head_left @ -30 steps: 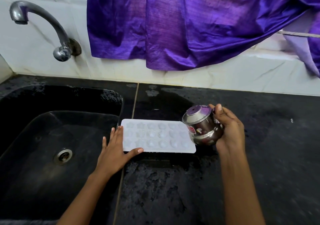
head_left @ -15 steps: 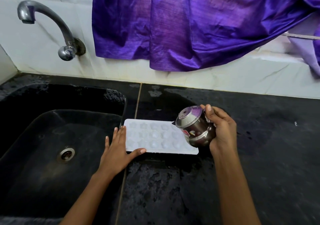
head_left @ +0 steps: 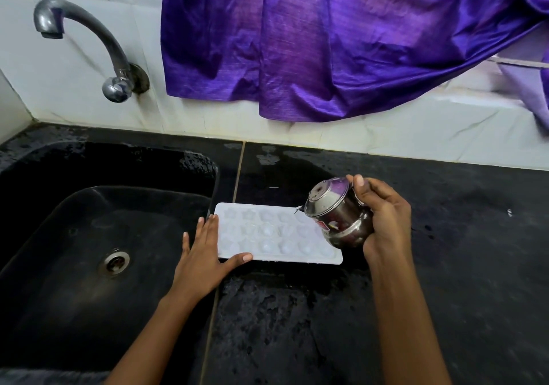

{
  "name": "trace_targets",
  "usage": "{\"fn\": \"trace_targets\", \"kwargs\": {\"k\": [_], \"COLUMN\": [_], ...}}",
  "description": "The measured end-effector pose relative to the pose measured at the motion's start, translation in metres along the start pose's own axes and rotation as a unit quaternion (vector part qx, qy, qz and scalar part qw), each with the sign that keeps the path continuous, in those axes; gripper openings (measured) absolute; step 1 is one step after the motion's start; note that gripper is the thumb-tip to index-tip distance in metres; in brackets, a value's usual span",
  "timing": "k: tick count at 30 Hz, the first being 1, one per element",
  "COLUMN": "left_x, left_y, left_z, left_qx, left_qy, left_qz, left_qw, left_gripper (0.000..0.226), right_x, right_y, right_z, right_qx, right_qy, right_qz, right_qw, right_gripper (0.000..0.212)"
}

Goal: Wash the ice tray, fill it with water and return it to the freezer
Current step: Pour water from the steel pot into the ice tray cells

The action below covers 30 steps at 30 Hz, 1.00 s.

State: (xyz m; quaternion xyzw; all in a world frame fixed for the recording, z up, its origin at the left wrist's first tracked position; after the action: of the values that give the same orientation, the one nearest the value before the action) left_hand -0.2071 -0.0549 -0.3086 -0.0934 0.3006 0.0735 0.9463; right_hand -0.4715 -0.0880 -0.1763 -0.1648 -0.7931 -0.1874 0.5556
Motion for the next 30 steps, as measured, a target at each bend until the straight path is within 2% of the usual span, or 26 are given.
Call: {"fn": "trace_targets", "kwargs": {"k": [3,12,21,30], "left_x": [0.0,0.001,0.001,0.0], "left_y": [0.0,0.0,0.0,0.0], "left_z": [0.0,-0.001,-0.001,-0.001], "left_qx": [-0.001,0.001,-0.003,-0.003], "left_qy": [-0.004,-0.004,-0.006,-0.009], "left_qz": [-0.001,0.0,-0.001,-0.003], "left_qw": [1.0,1.0,1.0,1.0], "left_gripper": [0.136,0.133,0.134,0.131], "right_x": [0.003,0.007,-0.001,-0.017], "right_y": [0.001,-0.001,-0.003,-0.006], "right_z": [-0.001,0.0,0.002,-0.003], "right_qx": [0.001,-0.007,-0.007,0.012], "right_qy": [-0.003,0.001,-0.006,-0.068], "right_qz": [0.002,-0.003,-0.022,-0.081], "right_qw": [1.0,1.0,1.0,0.994], "right_gripper": [0.004,0.025,0.002,0.02]}}
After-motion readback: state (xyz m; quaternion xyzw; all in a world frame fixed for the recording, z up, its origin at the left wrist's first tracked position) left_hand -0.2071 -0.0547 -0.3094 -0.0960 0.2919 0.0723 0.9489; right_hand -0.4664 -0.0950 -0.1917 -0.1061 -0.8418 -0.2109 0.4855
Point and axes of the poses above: each hand's wrist, its own y-axis away from the middle knuckle, its own z-axis out of the back of the hand, x = y × z, the point moved 5 cm from there along -y, towards the middle knuckle, and after that the axes turned 10 degrees about -x, right-handed, at the moved point
